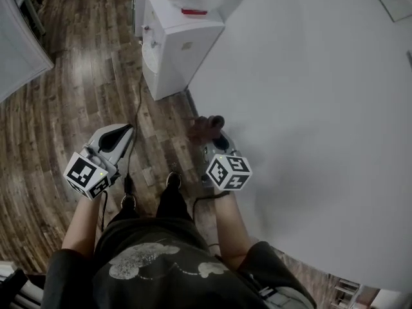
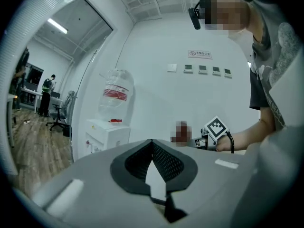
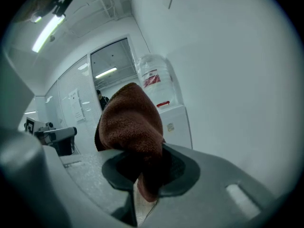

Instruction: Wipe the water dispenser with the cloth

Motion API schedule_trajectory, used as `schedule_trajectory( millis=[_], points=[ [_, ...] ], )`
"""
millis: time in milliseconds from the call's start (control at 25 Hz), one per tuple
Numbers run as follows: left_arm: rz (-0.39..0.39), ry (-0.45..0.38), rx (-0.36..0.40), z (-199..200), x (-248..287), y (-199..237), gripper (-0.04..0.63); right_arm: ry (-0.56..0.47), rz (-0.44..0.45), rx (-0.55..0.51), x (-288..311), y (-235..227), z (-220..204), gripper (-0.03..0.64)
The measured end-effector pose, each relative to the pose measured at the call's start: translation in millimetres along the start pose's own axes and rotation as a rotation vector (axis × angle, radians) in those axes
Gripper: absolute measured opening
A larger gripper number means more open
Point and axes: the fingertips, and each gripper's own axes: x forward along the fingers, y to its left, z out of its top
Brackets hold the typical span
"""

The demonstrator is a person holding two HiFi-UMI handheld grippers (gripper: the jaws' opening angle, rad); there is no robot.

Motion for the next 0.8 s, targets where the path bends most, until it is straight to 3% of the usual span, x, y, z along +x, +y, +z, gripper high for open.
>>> schedule_trajectory(
  millis=[200,480,800],
  points=[
    [-0.088,-0.011,0.021,-6.7,-45.1,-7.5,0.017,-0.049,-0.044,-0.02,-45.0,52.3,-0.2,0.064],
    [-0.221,-0.046,0.038,13.1,-84.3,-30.2,0.017,-0.107,-0.102,0.004,-100.7,107.8,-9.5,0.064],
    [-0.311,-0.036,0.022,11.5,-96.3,-42.5,0.017,-0.114,-0.176,0.02,-129.9,129.2,-18.9,0.061]
  ],
)
